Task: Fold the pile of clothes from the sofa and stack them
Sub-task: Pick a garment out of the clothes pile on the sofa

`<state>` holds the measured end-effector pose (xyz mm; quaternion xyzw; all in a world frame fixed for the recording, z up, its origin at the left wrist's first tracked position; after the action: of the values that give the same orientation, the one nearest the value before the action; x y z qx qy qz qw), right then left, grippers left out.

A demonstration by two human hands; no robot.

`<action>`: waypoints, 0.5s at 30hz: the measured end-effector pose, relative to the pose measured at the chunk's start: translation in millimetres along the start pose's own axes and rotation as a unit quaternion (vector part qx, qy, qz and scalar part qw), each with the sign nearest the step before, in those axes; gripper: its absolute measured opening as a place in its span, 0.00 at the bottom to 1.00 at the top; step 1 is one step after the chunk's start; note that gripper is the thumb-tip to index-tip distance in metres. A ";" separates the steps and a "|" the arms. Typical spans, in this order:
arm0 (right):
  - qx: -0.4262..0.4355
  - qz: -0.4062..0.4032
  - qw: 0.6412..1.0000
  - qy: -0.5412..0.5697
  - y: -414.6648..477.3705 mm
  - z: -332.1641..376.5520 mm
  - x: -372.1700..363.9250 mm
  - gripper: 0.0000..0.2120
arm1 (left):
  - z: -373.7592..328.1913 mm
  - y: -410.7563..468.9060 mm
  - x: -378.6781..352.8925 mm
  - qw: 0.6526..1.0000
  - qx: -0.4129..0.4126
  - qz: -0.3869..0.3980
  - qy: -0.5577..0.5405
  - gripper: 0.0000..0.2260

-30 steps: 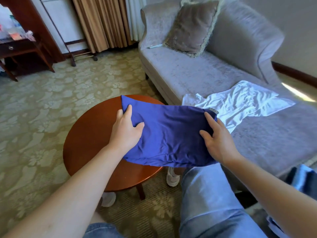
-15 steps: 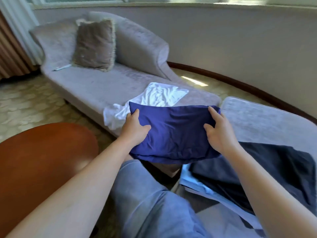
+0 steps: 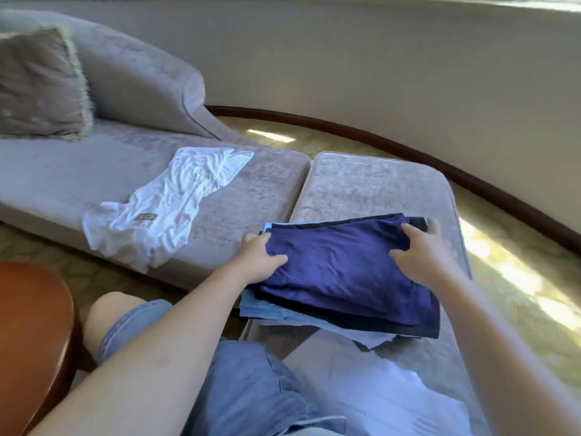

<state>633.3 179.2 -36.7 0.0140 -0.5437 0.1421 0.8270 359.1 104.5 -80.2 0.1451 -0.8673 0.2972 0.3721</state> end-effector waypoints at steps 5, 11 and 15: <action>0.136 0.014 0.990 -0.028 31.2 80.6 -8.3 0.24 | 37.2 4.5 44.1 0.993 0.048 -0.101 0.049 0.30; 0.304 0.076 0.947 -0.069 67.7 230.8 -49.3 0.18 | 106.1 2.7 121.2 0.963 0.136 -0.200 0.118 0.26; 0.374 0.131 0.908 -0.138 86.4 308.1 -100.9 0.16 | 158.5 -0.1 156.4 0.945 0.194 -0.247 0.087 0.25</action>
<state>298.6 185.1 -13.4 0.2706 -0.5561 0.4388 0.6519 164.0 0.8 -52.3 0.3973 -0.6940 0.3699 0.4729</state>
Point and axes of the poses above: each hand's wrist, its own y-axis towards the middle knuckle, its own x-axis out of the back of the hand, z = x × y, the point moved 2 cm from there along y, towards the middle knuckle, and after that the axes turned 10 degrees about x, right-handed, at the moved point
